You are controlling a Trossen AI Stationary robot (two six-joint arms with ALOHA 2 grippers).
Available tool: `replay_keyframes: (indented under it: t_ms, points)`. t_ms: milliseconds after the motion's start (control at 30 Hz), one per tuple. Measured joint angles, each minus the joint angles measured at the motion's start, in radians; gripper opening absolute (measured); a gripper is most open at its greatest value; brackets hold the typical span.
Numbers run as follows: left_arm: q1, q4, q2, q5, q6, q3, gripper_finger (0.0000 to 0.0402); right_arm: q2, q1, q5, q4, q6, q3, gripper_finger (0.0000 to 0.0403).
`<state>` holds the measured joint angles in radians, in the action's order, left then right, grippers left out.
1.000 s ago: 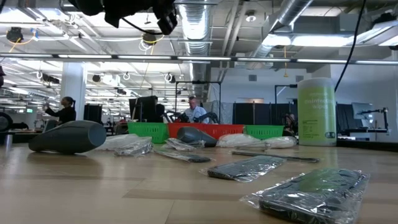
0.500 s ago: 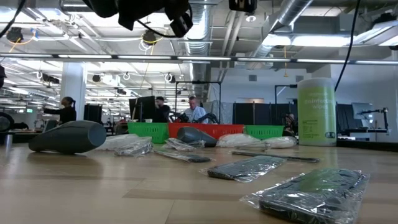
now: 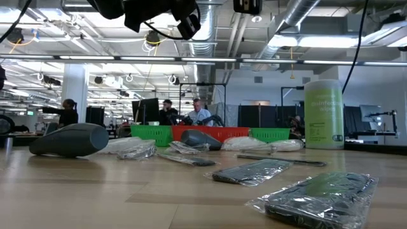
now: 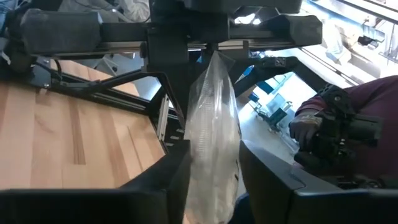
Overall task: Pick & Place Travel size toiletries
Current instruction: Put the cotton pack into the left green basket
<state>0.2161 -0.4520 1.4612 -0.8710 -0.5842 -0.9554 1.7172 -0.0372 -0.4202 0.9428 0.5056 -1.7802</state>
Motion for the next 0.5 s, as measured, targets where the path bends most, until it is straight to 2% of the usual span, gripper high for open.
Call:
replay_keyframes:
  t_ms: [233, 367, 500]
  points:
    - [-0.002, 0.001, 0.000, -0.005, 0.000, 0.000, 0.0018, 0.000, 0.001, 0.008, 0.000, -0.010, 0.000, 0.0006]
    - [0.015, 0.009, 0.000, -0.016, -0.022, 0.000, 0.0007, -0.001, 0.006, 0.007, -0.007, -0.008, 0.000, 0.0026]
    - [0.069, 0.039, -0.021, -0.053, -0.049, 0.001, 0.0002, -0.010, 0.019, 0.003, -0.003, 0.016, -0.030, 0.0093]
